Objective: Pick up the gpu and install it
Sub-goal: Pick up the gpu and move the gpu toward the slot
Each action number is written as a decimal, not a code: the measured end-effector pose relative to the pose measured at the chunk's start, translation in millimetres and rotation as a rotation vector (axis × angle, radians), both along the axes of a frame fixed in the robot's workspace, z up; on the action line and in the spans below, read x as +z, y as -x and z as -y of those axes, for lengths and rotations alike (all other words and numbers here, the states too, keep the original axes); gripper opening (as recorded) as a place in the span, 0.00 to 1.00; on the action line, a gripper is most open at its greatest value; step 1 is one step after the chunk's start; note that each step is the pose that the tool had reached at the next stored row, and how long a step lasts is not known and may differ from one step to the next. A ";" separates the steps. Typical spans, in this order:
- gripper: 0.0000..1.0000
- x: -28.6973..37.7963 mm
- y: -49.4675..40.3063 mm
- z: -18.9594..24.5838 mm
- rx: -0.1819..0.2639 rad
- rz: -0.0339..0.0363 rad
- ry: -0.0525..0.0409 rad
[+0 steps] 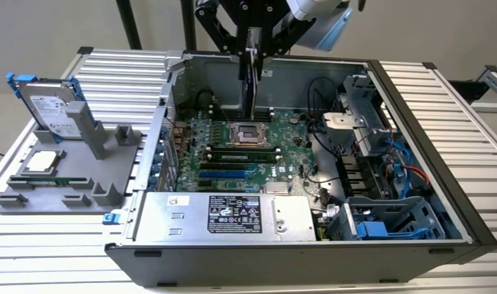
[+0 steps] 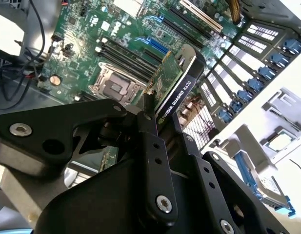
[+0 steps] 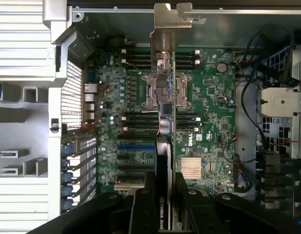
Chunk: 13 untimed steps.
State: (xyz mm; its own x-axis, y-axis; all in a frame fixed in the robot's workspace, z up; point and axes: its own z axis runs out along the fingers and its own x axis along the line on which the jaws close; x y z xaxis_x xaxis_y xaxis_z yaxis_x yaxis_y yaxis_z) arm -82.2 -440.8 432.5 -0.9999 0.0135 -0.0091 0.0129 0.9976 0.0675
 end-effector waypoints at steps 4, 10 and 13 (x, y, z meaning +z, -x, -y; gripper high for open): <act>0.00 0.0 -5.9 0.0 0.000 0.0000 -0.0001; 0.00 0.0 -11.8 0.0 0.000 0.0000 0.0000; 0.00 0.0 -12.0 0.0 0.000 0.0001 0.0000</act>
